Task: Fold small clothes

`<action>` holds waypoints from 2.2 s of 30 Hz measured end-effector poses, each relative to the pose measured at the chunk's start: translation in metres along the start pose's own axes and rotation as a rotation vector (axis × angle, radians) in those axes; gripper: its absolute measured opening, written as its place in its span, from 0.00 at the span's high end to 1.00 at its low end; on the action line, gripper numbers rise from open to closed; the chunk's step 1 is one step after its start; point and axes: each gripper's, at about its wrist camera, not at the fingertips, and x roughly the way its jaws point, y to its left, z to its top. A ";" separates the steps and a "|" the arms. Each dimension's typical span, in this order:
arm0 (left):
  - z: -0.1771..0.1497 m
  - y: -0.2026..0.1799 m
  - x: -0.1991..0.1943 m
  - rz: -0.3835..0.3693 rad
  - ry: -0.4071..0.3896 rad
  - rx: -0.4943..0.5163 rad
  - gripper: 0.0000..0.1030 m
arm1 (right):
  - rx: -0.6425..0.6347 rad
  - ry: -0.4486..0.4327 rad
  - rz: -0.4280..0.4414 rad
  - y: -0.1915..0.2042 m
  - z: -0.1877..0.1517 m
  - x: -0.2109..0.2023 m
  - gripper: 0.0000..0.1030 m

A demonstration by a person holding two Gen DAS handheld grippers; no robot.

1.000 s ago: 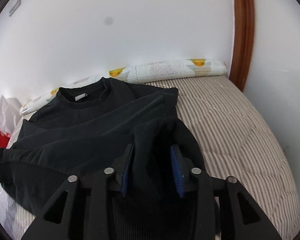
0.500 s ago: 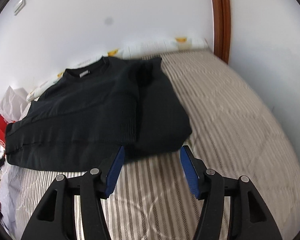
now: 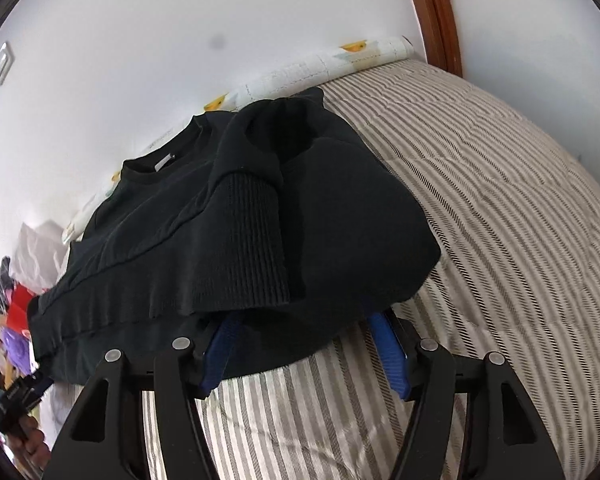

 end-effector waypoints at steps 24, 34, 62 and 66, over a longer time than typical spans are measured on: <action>-0.048 -0.004 -0.064 0.042 -0.058 0.091 0.91 | -0.110 -0.038 -0.001 0.003 -0.040 -0.060 0.85; -0.096 -0.003 -0.092 0.009 -0.029 0.134 0.90 | -0.144 -0.039 -0.018 -0.024 -0.083 -0.102 0.85; -0.102 -0.051 -0.066 -0.086 0.071 0.283 0.78 | -0.413 0.024 -0.103 0.036 -0.106 -0.084 0.81; -0.092 -0.062 -0.056 -0.064 0.064 0.303 0.78 | -0.417 0.038 -0.118 0.041 -0.102 -0.079 0.82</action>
